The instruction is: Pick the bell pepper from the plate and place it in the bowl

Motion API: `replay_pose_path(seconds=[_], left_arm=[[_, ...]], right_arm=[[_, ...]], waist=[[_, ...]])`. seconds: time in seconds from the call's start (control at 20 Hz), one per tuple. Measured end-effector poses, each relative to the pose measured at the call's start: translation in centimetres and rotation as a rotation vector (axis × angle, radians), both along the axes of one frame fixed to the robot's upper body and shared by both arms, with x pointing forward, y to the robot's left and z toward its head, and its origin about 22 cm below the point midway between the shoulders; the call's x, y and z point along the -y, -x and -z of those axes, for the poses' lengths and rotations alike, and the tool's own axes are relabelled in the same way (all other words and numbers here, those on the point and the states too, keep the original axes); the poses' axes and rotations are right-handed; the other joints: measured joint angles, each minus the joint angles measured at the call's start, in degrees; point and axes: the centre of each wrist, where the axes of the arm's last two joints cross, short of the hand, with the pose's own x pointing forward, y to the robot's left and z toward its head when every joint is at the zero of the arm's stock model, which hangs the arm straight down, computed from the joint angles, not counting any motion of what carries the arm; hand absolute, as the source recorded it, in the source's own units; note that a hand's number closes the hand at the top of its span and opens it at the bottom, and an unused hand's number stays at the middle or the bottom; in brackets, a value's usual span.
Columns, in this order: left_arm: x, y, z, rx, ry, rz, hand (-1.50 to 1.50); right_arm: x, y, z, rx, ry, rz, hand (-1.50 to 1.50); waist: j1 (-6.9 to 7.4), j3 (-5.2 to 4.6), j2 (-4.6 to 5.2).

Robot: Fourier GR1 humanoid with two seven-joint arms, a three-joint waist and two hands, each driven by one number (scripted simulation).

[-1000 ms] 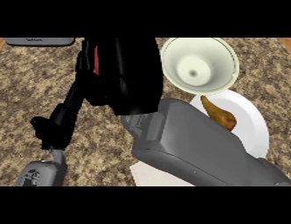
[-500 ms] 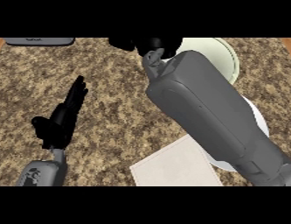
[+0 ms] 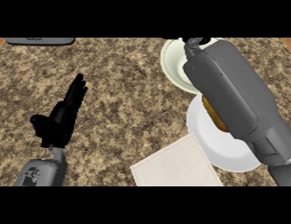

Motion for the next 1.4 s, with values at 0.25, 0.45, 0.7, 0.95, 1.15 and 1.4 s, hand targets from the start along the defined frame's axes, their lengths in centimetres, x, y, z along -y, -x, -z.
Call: replay_pose_path(seconds=[0.25, 0.45, 0.7, 0.95, 1.15, 1.4], left_arm=[[-0.4, -0.2, -0.4, 0.000, 0.002, 0.004, 0.00], [0.0, -0.1, -0.4, 0.004, 0.006, 0.004, 0.00], [0.3, -0.3, -0.3, 0.006, 0.008, 0.009, 0.00], [0.6, -0.1, -0.2, 0.007, 0.007, 0.008, 0.00], [0.6, -0.1, 0.1, 0.007, 0.004, 0.012, 0.00], [0.7, -0.2, 0.2, 0.000, 0.003, 0.002, 0.00]], right_arm=[[3.2, -2.1, 3.0, -0.019, 0.037, 0.044, 1.50], [6.3, -3.2, 5.4, -0.043, 0.047, 0.073, 1.50], [9.0, -3.9, 7.9, -0.148, -0.013, 0.073, -1.50], [12.0, -3.9, 10.3, -0.248, -0.122, 0.000, -1.50], [13.0, -3.8, 11.3, -0.226, -0.219, -0.082, -1.50], [12.2, -3.9, 10.6, -0.074, -0.336, -0.129, -1.50]], waist=[[0.20, 0.01, 0.07], [0.23, 0.02, 0.09], [0.44, 0.04, 0.25], [0.70, 0.07, 0.32], [0.67, 0.08, 0.33], [0.25, 0.06, 0.10]])
